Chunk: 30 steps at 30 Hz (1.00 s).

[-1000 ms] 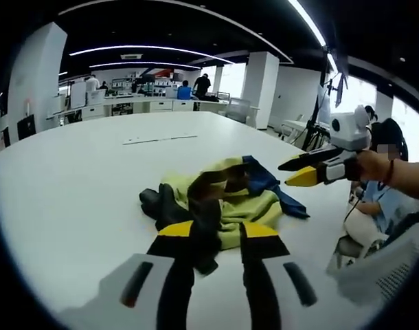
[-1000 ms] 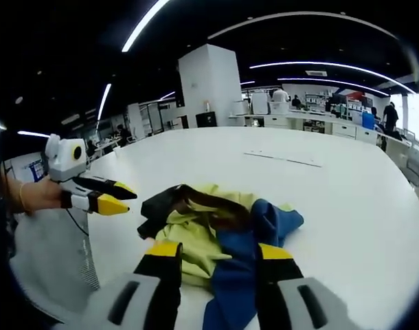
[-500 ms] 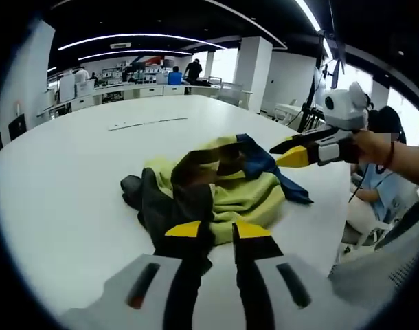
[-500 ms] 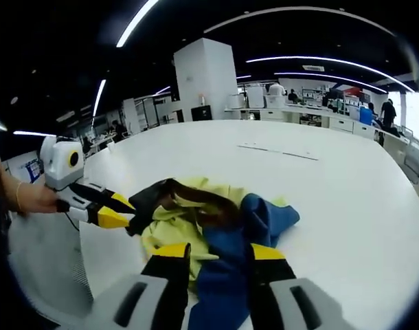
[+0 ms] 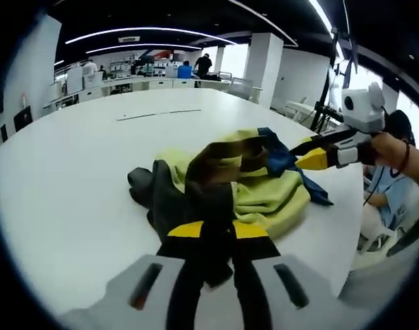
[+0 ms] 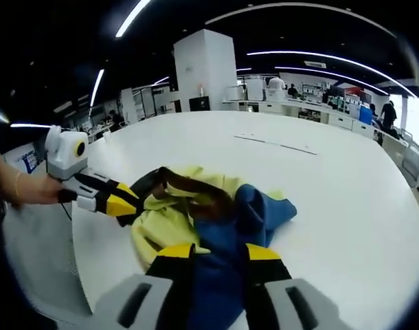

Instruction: Fold the garment on the visible template until the final outline fits inside the template.

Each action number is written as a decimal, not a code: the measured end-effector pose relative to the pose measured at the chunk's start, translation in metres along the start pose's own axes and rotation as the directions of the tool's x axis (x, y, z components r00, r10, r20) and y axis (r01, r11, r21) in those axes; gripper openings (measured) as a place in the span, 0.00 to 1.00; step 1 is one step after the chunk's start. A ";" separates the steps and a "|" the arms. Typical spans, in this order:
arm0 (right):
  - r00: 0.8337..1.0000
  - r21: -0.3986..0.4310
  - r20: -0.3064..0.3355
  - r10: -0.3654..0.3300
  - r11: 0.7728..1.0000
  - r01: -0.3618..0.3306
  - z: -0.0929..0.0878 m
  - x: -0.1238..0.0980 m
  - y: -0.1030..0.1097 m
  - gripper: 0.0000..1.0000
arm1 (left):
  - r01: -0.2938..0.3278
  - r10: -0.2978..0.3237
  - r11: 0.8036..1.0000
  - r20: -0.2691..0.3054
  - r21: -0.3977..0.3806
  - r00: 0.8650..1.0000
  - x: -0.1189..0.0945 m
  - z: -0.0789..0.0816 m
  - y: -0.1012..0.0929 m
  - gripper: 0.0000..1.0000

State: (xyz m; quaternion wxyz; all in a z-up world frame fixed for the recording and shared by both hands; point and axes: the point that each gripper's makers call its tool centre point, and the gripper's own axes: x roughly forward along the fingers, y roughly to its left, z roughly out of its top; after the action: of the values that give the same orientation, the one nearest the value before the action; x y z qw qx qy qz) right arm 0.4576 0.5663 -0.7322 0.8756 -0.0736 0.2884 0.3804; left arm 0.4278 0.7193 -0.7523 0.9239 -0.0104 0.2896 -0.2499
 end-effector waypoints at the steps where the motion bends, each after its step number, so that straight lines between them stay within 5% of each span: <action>1: 1.000 -0.001 -0.004 -0.002 1.000 0.002 -0.001 0.000 0.000 0.23 | -0.011 0.012 1.000 0.002 -0.028 1.000 0.001 0.000 0.001 0.11; 22: 0.999 -0.016 -0.029 -0.022 1.000 0.021 -0.004 0.008 -0.003 0.13 | -0.106 0.112 0.960 0.008 -0.261 0.994 0.010 0.012 0.019 0.04; 30: 0.998 -0.029 -0.031 -0.047 0.999 0.046 -0.005 0.006 -0.010 0.00 | -0.122 0.125 0.951 -0.008 -0.283 0.992 0.010 0.010 0.023 0.00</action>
State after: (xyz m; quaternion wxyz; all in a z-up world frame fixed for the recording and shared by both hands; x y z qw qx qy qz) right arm 0.4652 0.5614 -0.7409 0.8784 -0.0986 0.2951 0.3628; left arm 0.4510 0.7335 -0.7536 0.9282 -0.1256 0.3176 -0.1474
